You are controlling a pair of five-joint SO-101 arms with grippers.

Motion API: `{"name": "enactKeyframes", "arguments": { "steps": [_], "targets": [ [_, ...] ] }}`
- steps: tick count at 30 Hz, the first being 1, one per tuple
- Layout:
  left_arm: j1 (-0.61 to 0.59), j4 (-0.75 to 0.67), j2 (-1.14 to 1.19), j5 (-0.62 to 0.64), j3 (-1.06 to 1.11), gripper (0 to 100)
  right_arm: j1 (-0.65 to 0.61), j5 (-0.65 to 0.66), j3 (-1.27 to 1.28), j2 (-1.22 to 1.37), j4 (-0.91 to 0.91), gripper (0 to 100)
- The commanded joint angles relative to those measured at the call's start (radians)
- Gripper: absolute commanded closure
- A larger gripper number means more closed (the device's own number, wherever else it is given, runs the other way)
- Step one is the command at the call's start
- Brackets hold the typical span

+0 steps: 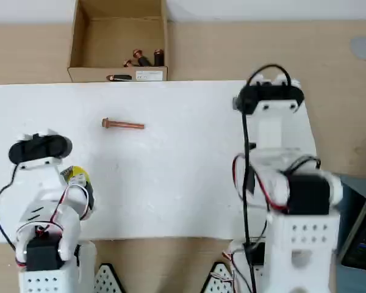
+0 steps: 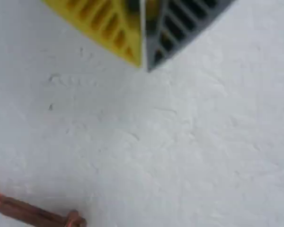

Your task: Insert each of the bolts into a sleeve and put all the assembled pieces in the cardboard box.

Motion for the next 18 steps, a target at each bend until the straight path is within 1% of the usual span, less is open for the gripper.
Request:
{"name": "enactKeyframes", "arguments": {
  "steps": [1,7,10,14,18],
  "targets": [
    [0.011,0.018,0.2,0.08,-0.221,100,0.013,-0.012,0.048,-0.099,-0.066,98.9],
    [0.011,0.023,0.624,0.284,-0.509,100,0.016,-0.012,0.079,-0.151,-0.083,98.9],
    [0.011,0.023,0.817,0.336,-0.64,100,0.07,-0.023,0.079,-0.154,-0.083,98.9],
    [0.011,0.023,1.044,0.42,-0.789,100,0.171,-0.029,0.081,-0.151,-0.081,98.9],
    [0.012,0.023,1.233,0.528,-0.904,100,0.219,-0.029,0.081,-0.156,-0.077,98.9]
  ]
}}
